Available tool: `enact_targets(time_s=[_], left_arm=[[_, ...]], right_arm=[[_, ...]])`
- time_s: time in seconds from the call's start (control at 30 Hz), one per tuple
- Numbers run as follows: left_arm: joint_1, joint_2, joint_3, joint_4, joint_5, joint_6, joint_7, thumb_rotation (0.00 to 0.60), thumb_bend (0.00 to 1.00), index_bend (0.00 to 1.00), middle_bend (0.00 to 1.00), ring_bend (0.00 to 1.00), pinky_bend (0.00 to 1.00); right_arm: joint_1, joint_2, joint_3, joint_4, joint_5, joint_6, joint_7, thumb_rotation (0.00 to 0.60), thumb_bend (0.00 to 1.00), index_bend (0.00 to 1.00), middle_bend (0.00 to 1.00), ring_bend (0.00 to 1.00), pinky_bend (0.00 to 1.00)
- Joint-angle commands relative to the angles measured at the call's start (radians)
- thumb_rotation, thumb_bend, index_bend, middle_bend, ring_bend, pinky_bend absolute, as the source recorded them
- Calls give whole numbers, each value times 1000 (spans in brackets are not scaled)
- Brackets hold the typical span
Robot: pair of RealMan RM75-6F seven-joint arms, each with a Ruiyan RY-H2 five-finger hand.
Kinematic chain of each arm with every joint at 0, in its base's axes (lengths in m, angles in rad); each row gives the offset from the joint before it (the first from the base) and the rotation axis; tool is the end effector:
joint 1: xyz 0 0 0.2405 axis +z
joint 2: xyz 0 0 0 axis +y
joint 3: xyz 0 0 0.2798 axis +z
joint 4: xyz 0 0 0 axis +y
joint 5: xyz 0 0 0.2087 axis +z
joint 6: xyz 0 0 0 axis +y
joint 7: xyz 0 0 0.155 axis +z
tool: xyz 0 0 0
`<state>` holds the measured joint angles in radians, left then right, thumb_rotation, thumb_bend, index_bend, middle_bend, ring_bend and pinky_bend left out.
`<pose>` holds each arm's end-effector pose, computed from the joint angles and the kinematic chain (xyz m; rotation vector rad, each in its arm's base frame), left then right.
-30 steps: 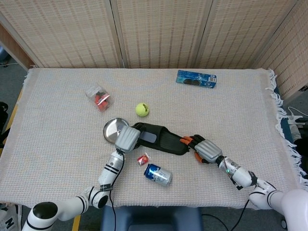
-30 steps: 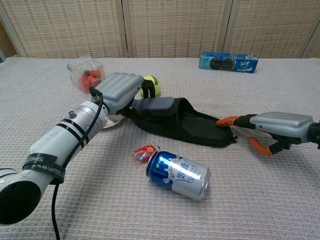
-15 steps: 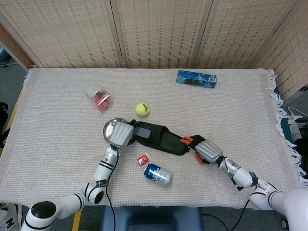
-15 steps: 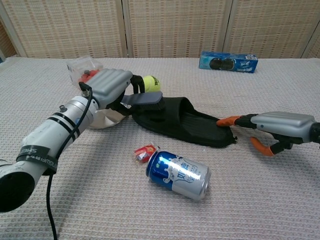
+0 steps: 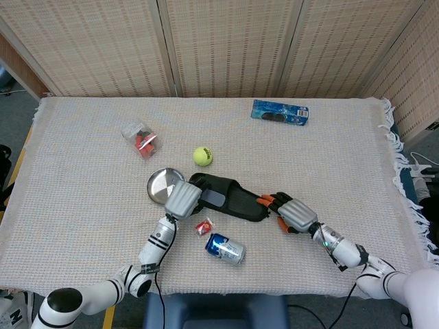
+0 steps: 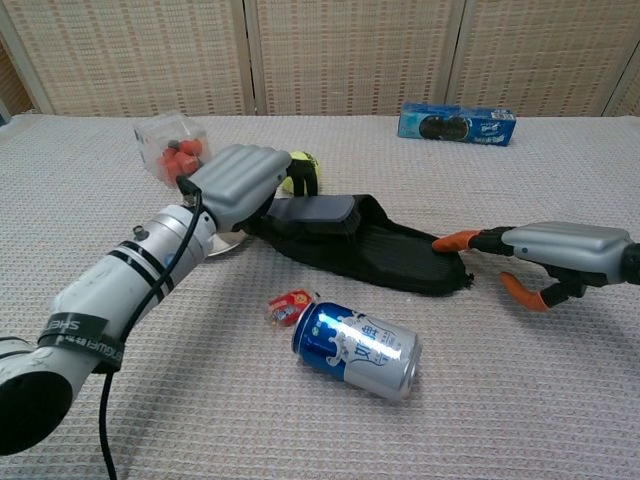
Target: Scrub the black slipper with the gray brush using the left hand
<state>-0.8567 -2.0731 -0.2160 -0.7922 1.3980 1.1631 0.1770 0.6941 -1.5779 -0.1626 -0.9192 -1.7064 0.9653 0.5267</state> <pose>-0.1032 0.3855 -0.1175 -1.7899 -0.6313 -1.1828 -0.2873 -0.3493 -0.0264 2.1772 -1.0587 0.8118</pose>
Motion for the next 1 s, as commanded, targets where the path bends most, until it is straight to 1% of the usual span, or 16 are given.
enact_targets(time_s=[0.03, 0.23, 0.43, 0.53, 0.63, 0.8, 0.9, 1.0], left_arm=[[0, -5, -9, 15, -11, -11, -7, 600, 441, 425, 579, 632, 1000], [-13, -3, -14, 57, -9, -30, -20, 600, 441, 415, 576, 631, 1000], [-16, -16, -26, 121, -13, -27, -85, 600, 442, 415, 587, 636, 1000], [-19, -28, -19, 148, -3, -19, -104, 600, 444, 414, 586, 640, 1000], [-15, -35, -7, 144, 14, 4, -118, 600, 444, 414, 586, 639, 1000], [-5, -44, 14, 104, 44, 50, -114, 600, 448, 410, 577, 639, 1000], [-4, -50, 22, 83, 51, 51, -111, 600, 450, 398, 565, 639, 1000], [-7, -62, 24, 88, 53, 42, -109, 600, 451, 395, 560, 639, 1000]], right_arm=[[-1, 0, -1, 2, 0, 0, 0, 600, 777, 0, 0, 0, 0], [-1, -3, 0, 9, 4, -2, 11, 600, 777, 0, 0, 0, 0], [-1, -4, 0, 9, 11, -9, 34, 600, 777, 0, 0, 0, 0], [-1, -6, -1, 12, 10, -7, 47, 600, 777, 0, 0, 0, 0], [1, -7, -3, 13, 4, -1, 47, 600, 777, 0, 0, 0, 0], [1, -3, -4, 2, -2, 11, 53, 600, 777, 0, 0, 0, 0], [0, 2, -6, -5, -2, 13, 59, 600, 777, 0, 0, 0, 0], [1, 7, -7, -9, -3, 15, 66, 600, 777, 0, 0, 0, 0]])
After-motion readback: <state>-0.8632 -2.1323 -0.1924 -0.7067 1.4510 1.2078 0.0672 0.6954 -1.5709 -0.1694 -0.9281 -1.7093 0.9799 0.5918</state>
